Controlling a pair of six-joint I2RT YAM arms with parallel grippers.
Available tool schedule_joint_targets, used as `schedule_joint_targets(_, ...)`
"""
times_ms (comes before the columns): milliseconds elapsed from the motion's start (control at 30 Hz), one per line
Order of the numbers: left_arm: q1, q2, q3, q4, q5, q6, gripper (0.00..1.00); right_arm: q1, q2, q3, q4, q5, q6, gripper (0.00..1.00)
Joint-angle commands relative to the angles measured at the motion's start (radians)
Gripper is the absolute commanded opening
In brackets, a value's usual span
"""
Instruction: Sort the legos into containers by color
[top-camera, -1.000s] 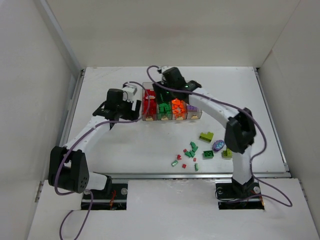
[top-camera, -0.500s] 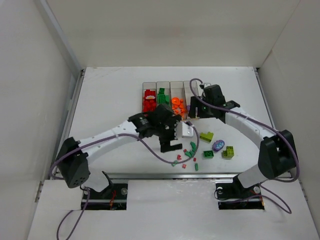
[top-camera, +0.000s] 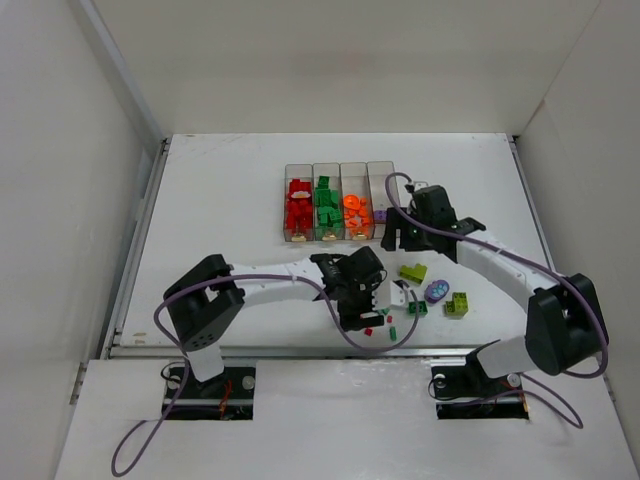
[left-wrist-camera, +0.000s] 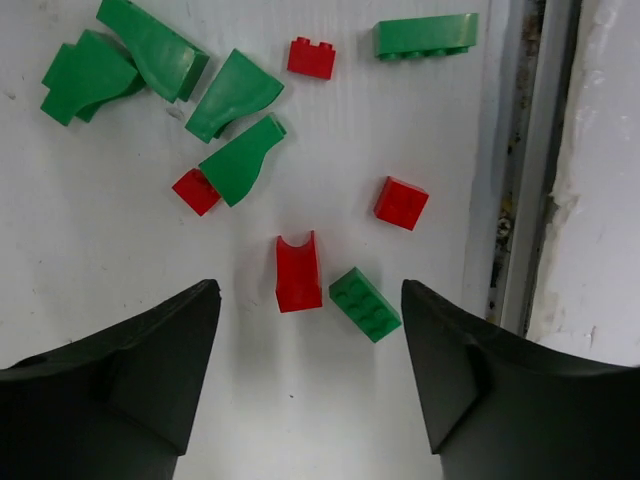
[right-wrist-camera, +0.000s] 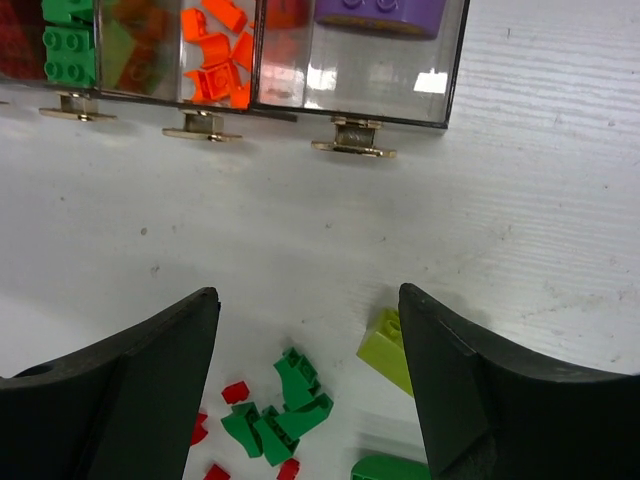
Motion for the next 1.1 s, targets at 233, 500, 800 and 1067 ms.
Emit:
schedule_joint_targets(233,0.001,-0.019,-0.051,0.087,-0.025,-0.077,0.45,0.002,-0.091,-0.062,0.061,0.018,0.009,0.78)
schedule_joint_targets(500,0.001,-0.010,-0.040,0.096,-0.014,-0.078,0.11,0.002,-0.110,-0.090,0.061,0.018,0.028,0.78)
schedule_joint_targets(800,0.030,-0.051,-0.030,0.087,-0.034,-0.110,0.00,0.002,-0.128,-0.090,0.032,0.027,0.028,0.78)
schedule_joint_targets(1067,0.474,-0.149,0.087,0.056,-0.103,-0.347,0.00,0.002,-0.156,-0.070,-0.011,0.047,0.028,0.78)
